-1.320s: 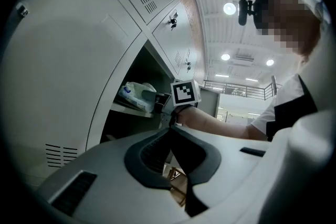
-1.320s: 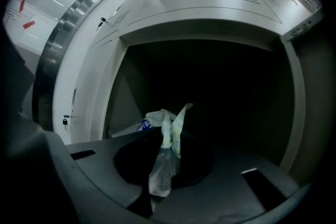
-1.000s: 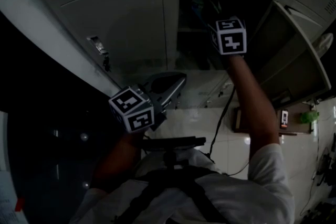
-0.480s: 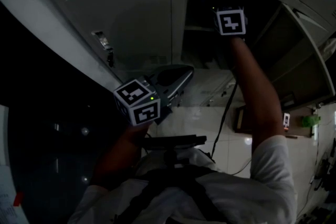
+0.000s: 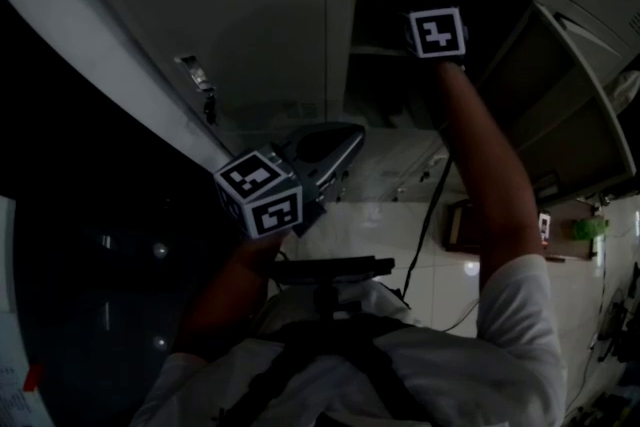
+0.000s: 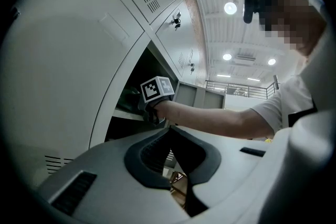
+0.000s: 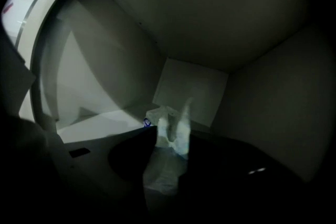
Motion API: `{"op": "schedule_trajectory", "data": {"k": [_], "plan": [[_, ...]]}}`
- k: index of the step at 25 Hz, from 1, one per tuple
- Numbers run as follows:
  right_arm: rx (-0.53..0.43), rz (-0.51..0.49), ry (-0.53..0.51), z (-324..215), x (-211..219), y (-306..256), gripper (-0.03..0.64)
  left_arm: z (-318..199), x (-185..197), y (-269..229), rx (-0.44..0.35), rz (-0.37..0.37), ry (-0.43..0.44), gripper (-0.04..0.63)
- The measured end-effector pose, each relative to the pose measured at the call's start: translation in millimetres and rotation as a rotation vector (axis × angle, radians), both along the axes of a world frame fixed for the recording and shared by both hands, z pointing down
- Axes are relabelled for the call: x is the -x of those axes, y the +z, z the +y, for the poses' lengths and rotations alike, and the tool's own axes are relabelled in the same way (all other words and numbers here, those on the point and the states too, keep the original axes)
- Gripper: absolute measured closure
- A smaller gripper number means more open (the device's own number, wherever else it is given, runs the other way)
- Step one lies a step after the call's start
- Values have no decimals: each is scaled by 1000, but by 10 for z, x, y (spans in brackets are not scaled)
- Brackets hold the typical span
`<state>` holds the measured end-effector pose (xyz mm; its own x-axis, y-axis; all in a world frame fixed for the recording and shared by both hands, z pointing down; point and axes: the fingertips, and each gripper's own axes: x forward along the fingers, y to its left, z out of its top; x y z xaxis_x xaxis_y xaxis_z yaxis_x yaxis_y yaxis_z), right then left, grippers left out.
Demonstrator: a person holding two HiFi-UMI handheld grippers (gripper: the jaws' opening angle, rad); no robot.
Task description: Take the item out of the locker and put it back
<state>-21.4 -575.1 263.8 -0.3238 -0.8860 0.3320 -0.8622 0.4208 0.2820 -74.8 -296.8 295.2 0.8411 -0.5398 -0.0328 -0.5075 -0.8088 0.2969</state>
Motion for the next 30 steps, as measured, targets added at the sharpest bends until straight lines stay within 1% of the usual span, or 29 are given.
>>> {"op": "schedule_trajectory", "data": {"k": [1, 2, 7, 10, 15, 22, 25, 27, 29, 30], "plan": [[2, -4, -6, 10, 6, -3, 477, 10, 2, 2, 0, 1, 0, 592], [-3, -8, -10, 24, 9, -15, 458, 20, 4, 3, 0, 3, 0, 592], [-68, -20, -3, 103, -57, -170, 407, 59, 11, -7, -3, 7, 0, 592], [-101, -48, -3, 203, -93, -275, 396, 91, 9, -16, -4, 10, 2, 592], [-158, -85, -11, 466, -181, -404, 396, 174, -20, -10, -3, 4, 17, 592], [-195, -128, -47, 927, -262, -453, 397, 297, -50, -6, 3, 15, 30, 592], [-199, -145, -69, 1192, -273, -410, 424, 377, -69, 24, 7, 17, 38, 592], [-191, -149, -84, 1361, -277, -342, 457, 429, -87, 51, 10, 16, 44, 592], [-183, -153, -98, 1519, -283, -273, 466, 476, -104, 76, 14, 18, 49, 592], [-179, -157, -104, 1594, -286, -245, 486, 497, -112, 88, 16, 18, 51, 592]]}}
